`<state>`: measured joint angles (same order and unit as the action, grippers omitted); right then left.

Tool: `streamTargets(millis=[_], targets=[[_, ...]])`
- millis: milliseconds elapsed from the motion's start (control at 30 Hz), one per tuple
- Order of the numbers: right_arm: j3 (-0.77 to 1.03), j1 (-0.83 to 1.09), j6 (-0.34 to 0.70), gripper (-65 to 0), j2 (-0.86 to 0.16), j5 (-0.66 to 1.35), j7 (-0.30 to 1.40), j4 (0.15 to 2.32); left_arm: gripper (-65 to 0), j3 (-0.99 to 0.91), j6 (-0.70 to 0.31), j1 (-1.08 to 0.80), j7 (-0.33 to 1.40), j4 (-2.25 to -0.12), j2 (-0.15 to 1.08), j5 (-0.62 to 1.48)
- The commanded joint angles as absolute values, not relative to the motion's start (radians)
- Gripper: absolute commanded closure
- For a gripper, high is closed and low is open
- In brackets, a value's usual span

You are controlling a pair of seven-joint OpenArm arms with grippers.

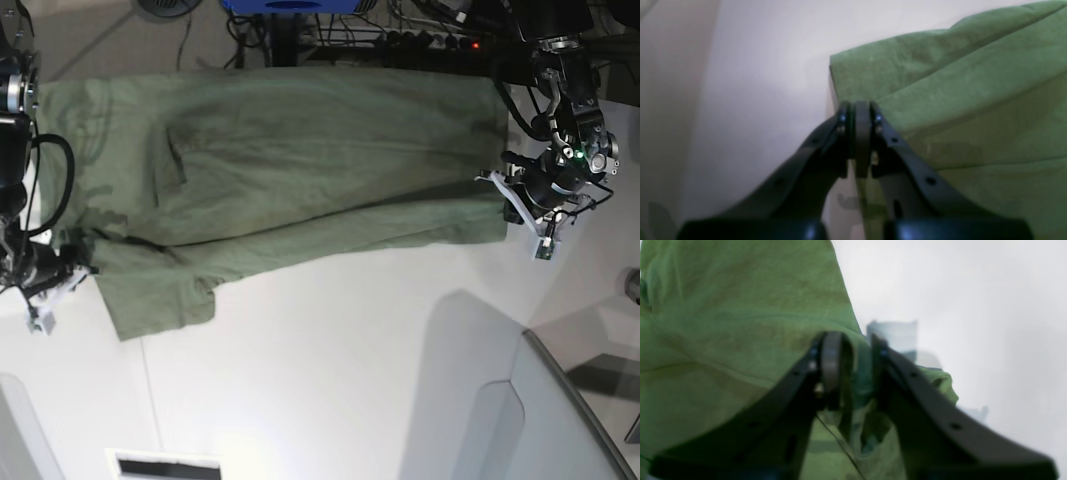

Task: Layout the t-shirt on the table in an organized manner, then fold the t-shirt properly
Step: 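Open the right gripper and slide the left gripper along the fold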

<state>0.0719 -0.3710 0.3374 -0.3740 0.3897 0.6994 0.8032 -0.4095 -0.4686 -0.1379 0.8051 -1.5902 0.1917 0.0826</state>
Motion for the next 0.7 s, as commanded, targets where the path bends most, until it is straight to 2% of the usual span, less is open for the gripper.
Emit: streamTargets(millis=[0, 33, 67, 400, 667], targets=[[0.074, -0.400, 0.340, -5.9, -0.394, 0.397, 0.685, 0.820, 0.0, -0.414, -0.463, -0.128, 0.792, -1.589, 0.206, 0.085], [0.074, -0.400, 0.338, -0.9, -0.394, 0.397, 0.687, 0.820, 0.0, -0.414, -0.463, -0.128, 0.792, -1.577, 0.206, 0.085], [0.074, -0.400, 0.338, 0.0, -0.394, 0.397, 0.688, 0.820, 0.0, -0.414, -0.463, -0.127, 0.792, -1.567, 0.206, 0.085], [0.074, -0.403, 0.346, 0.0, -0.394, 0.397, 0.684, 0.837, 0.0, -0.414, -0.463, -0.114, 0.792, -1.557, 0.206, 0.085], [0.074, -0.401, 0.346, 0.0, -0.394, 0.397, 0.691, 0.963, 0.0, -0.414, -0.463, -0.111, 0.792, -1.586, 0.222, 0.088]])
